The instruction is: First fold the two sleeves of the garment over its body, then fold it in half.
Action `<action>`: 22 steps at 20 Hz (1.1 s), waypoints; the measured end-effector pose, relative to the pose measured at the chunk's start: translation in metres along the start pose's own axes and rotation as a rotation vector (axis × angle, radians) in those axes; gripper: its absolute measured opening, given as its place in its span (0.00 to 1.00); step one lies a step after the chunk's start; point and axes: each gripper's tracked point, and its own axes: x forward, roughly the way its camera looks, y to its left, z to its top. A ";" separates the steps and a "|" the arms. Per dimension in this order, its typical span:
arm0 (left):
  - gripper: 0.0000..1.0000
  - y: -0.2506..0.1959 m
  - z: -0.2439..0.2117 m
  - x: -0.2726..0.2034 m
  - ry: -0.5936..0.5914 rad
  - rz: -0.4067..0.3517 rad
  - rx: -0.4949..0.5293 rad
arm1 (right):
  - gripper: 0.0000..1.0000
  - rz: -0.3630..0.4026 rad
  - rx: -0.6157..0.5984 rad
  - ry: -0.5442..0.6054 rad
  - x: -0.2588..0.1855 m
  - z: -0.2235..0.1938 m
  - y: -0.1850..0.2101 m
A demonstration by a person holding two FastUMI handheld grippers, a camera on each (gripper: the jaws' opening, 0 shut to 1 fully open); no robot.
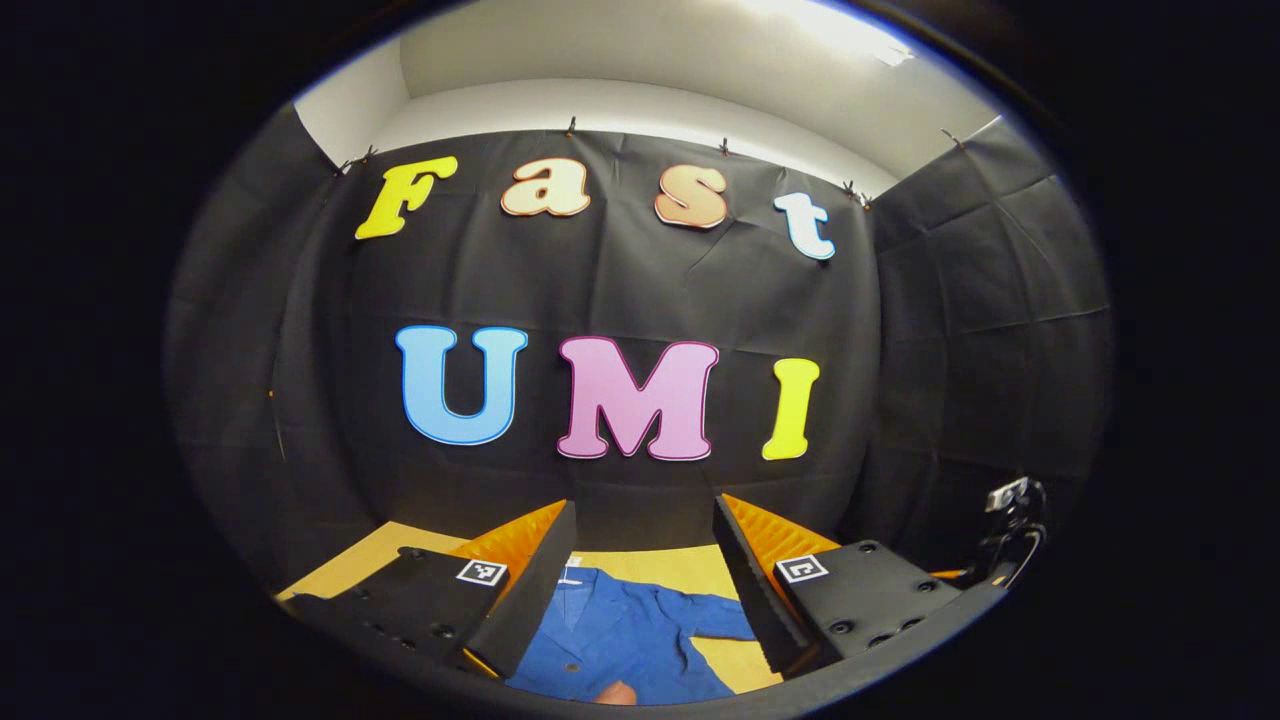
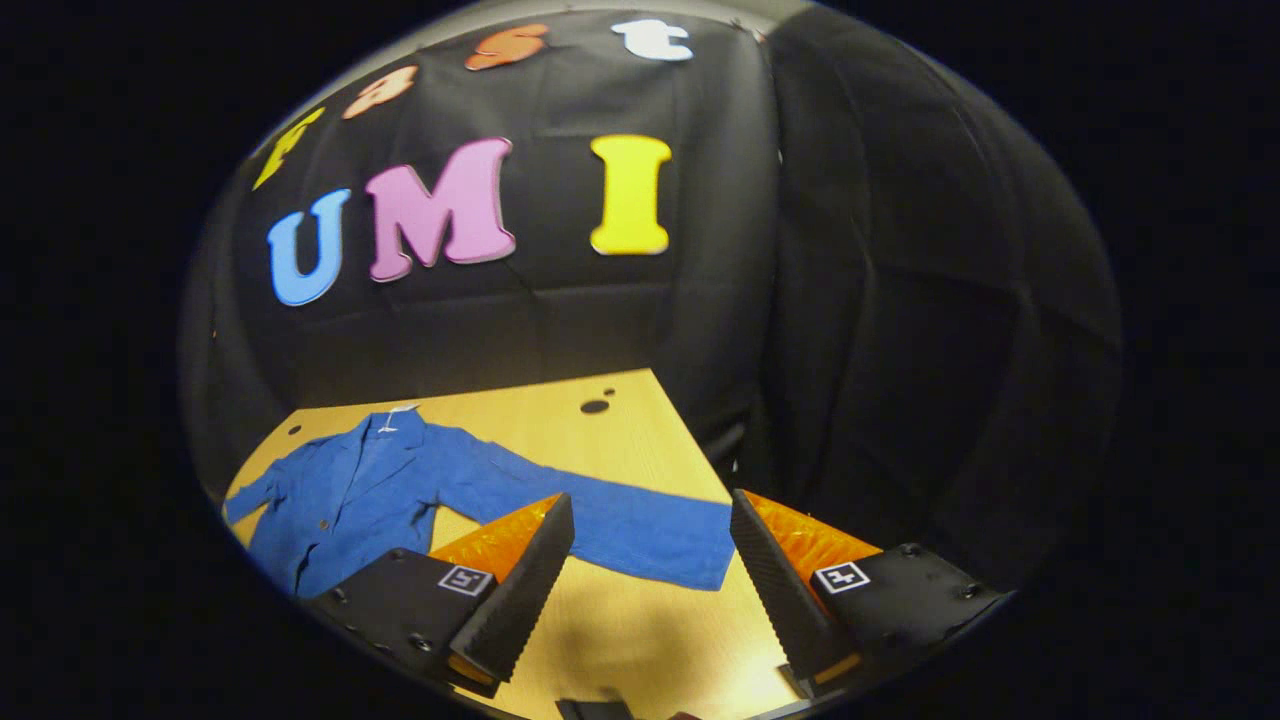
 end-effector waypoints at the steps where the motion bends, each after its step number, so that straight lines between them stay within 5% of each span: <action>1: 0.80 -0.004 -0.001 0.009 0.017 0.011 -0.015 | 1.00 -0.015 0.035 0.051 0.022 -0.013 -0.013; 11: 0.80 -0.016 -0.014 0.050 0.076 0.035 -0.031 | 0.98 -0.077 0.110 0.342 0.113 -0.082 -0.036; 12: 0.80 -0.015 -0.013 0.053 0.078 0.028 -0.026 | 0.86 -0.087 0.119 0.367 0.114 -0.089 -0.035; 17: 0.80 -0.001 -0.011 0.063 0.065 -0.031 0.009 | 0.95 -0.223 0.101 0.355 0.119 -0.092 -0.049; 20: 0.80 0.025 -0.012 0.065 0.071 -0.033 0.048 | 0.64 -0.261 0.105 0.397 0.120 -0.098 -0.047; 21: 0.80 0.037 -0.012 0.064 0.066 -0.023 0.057 | 0.77 -0.274 0.121 0.405 0.118 -0.094 -0.050; 22: 0.80 0.047 -0.013 0.064 0.064 -0.015 0.059 | 0.50 -0.285 0.152 0.403 0.127 -0.095 -0.054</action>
